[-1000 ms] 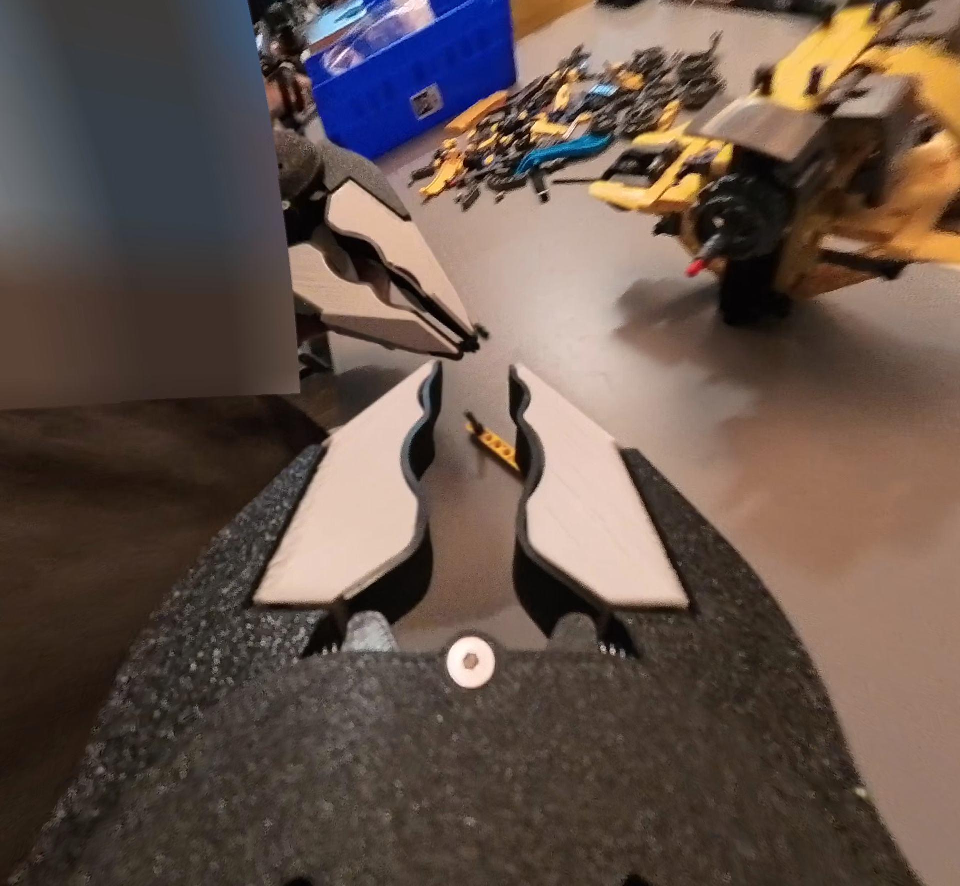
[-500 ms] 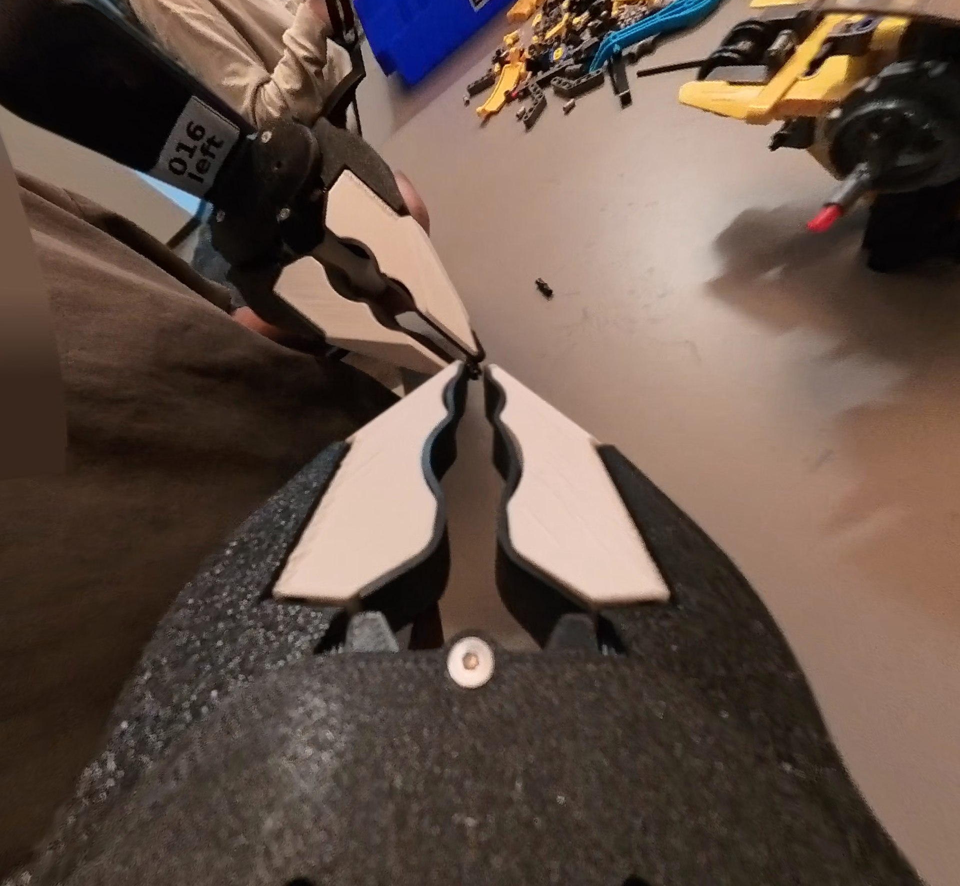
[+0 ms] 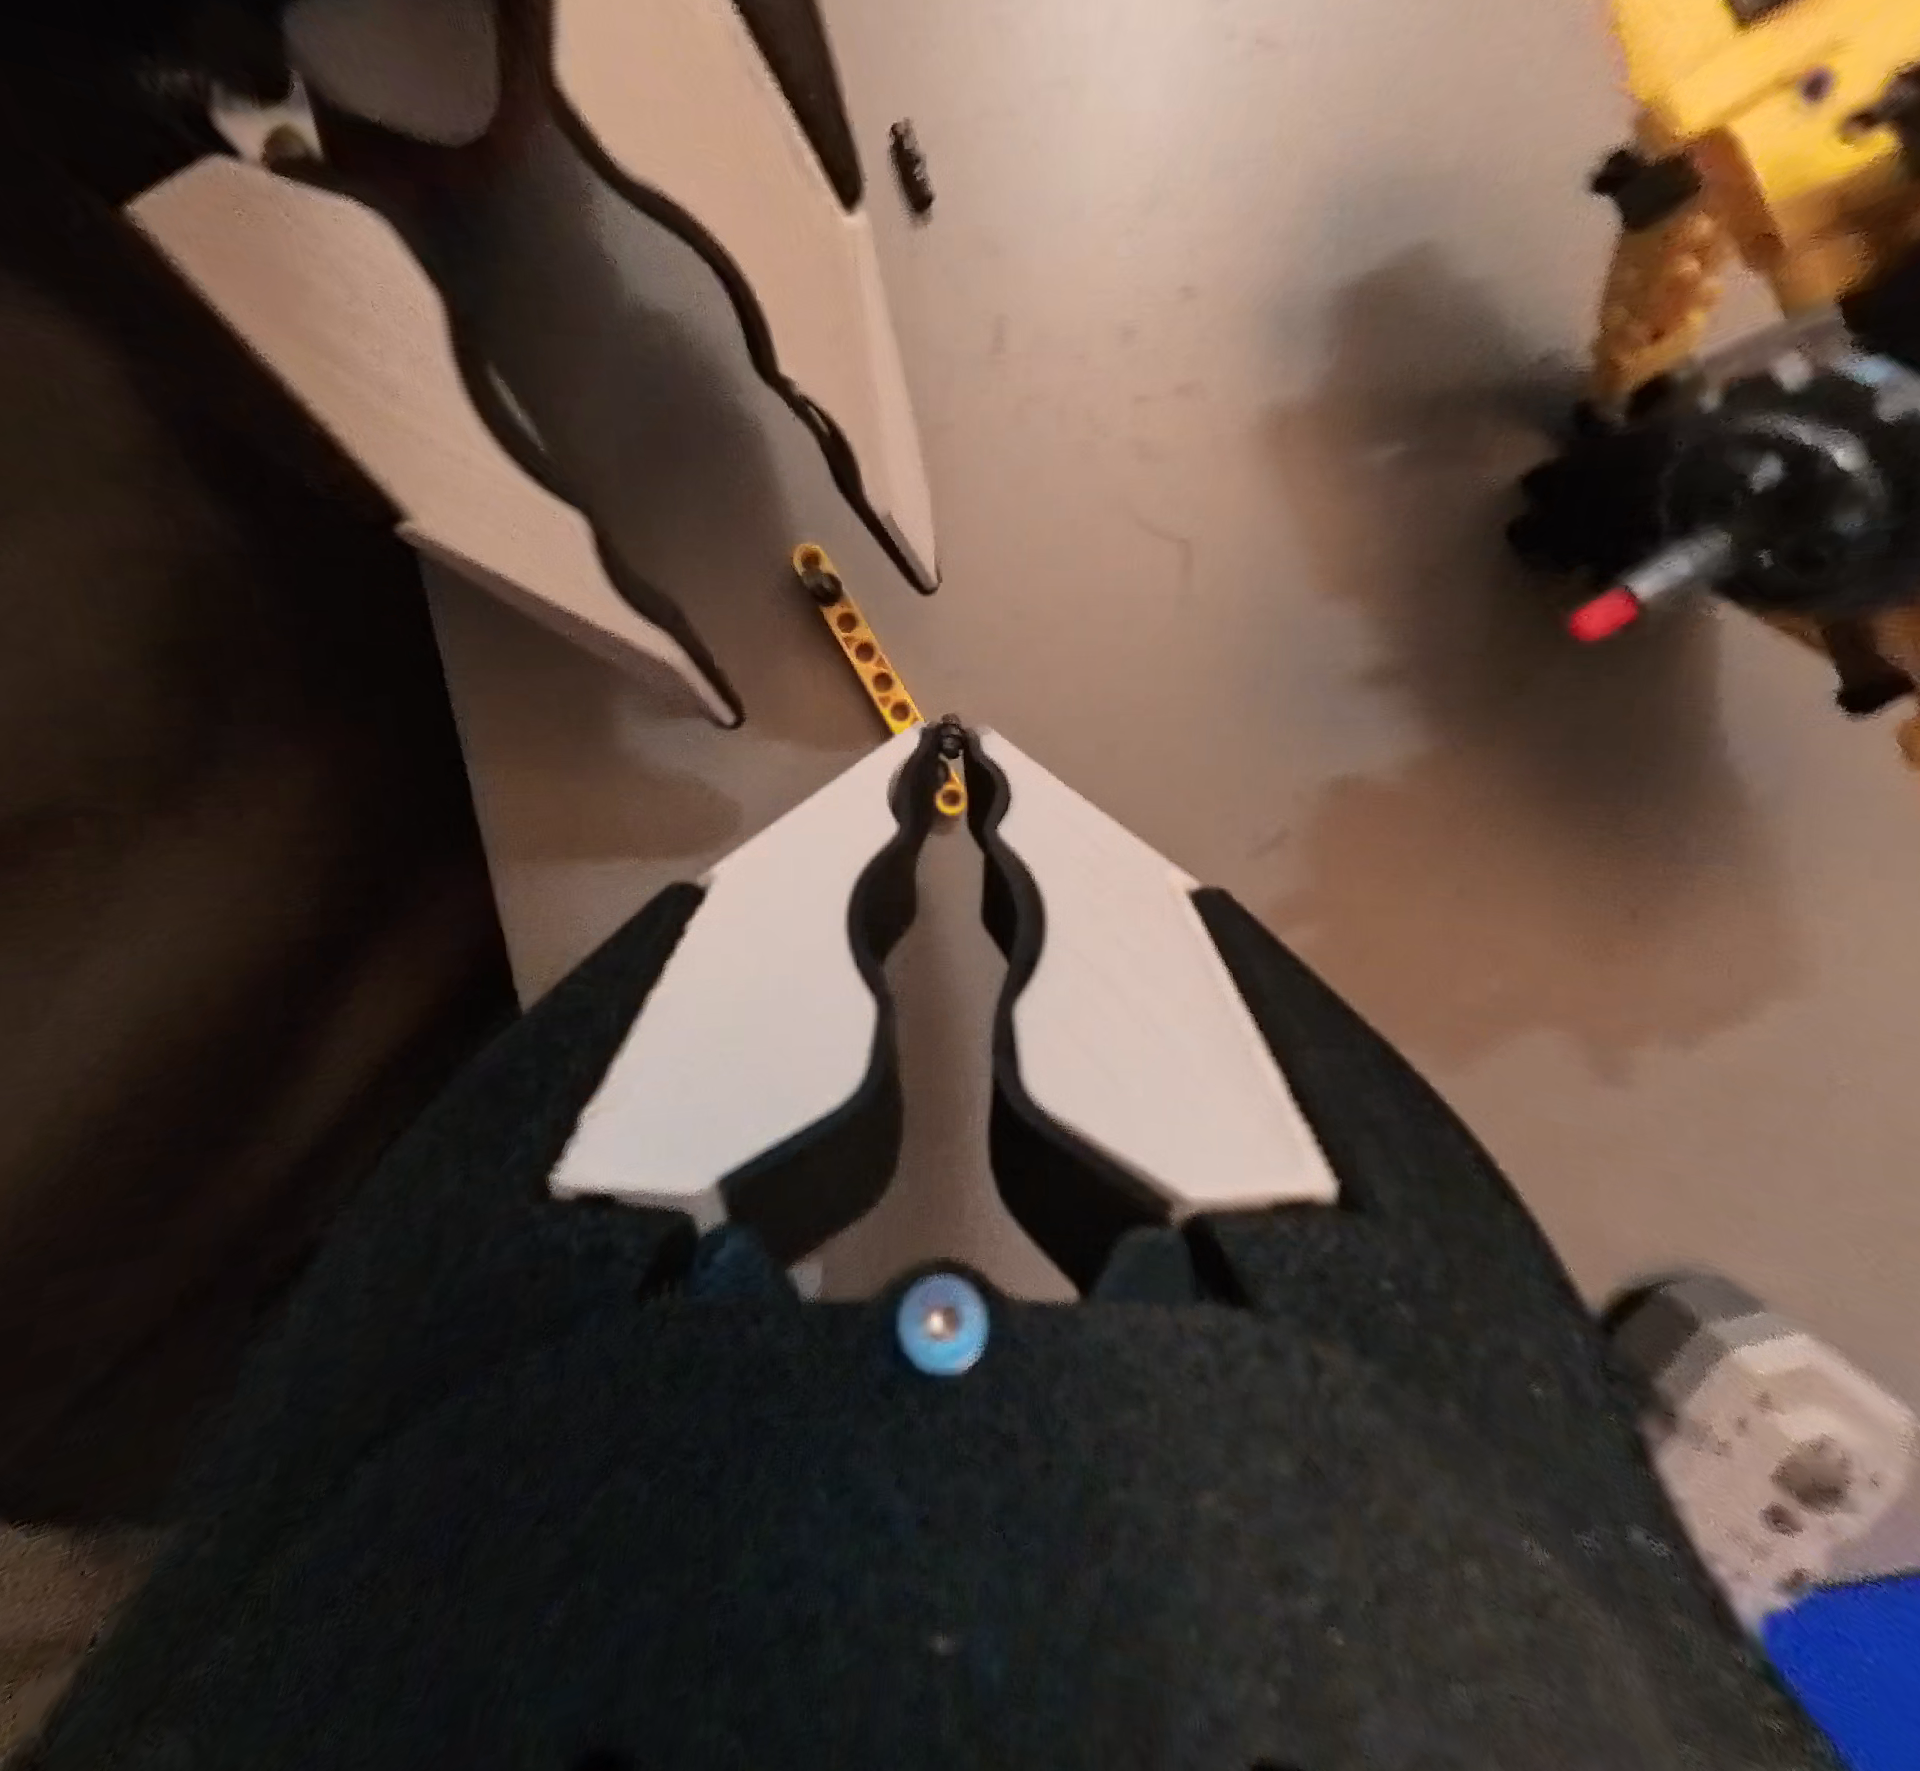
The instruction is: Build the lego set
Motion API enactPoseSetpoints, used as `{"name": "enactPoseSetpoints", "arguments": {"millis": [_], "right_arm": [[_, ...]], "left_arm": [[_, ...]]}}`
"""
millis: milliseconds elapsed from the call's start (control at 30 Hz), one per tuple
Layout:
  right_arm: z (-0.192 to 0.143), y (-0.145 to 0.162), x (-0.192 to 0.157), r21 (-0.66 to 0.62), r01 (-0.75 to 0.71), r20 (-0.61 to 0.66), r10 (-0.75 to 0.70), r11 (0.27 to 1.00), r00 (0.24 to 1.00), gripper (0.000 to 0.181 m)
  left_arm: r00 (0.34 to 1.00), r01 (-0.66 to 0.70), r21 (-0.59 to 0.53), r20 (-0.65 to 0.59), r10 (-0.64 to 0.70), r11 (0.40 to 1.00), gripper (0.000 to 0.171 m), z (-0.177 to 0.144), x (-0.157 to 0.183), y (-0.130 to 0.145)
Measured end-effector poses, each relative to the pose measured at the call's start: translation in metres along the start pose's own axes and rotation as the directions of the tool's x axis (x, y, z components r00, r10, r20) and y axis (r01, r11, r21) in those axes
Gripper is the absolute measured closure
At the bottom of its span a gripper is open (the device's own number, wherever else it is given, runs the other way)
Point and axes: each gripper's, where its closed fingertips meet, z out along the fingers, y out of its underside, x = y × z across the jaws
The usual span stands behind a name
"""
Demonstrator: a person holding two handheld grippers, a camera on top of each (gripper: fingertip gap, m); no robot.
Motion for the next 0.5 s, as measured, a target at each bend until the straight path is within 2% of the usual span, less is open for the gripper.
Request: {"name": "enactPoseSetpoints", "arguments": {"millis": [133, 267, 500], "right_arm": [[0.006, -0.004, -0.005, -0.104, 0.129, 0.057, -0.123, 0.986, 0.991, 0.178], [0.015, 0.001, -0.013, -0.196, 0.201, 0.120, -0.180, 0.960, 0.976, 0.178], [0.019, 0.011, -0.006, -0.240, 0.178, 0.127, -0.151, 0.955, 0.980, 0.178]], "left_arm": [[0.998, 0.063, -0.045, -0.024, -0.064, 0.997, 0.137, 0.001, -0.004, 0.008], [0.999, 0.044, -0.115, -0.012, -0.046, 0.992, 0.143, 0.009, -0.003, 0.017], [0.979, 0.163, -0.126, -0.099, -0.176, 0.979, 0.154, 0.009, -0.004, 0.017]]}}
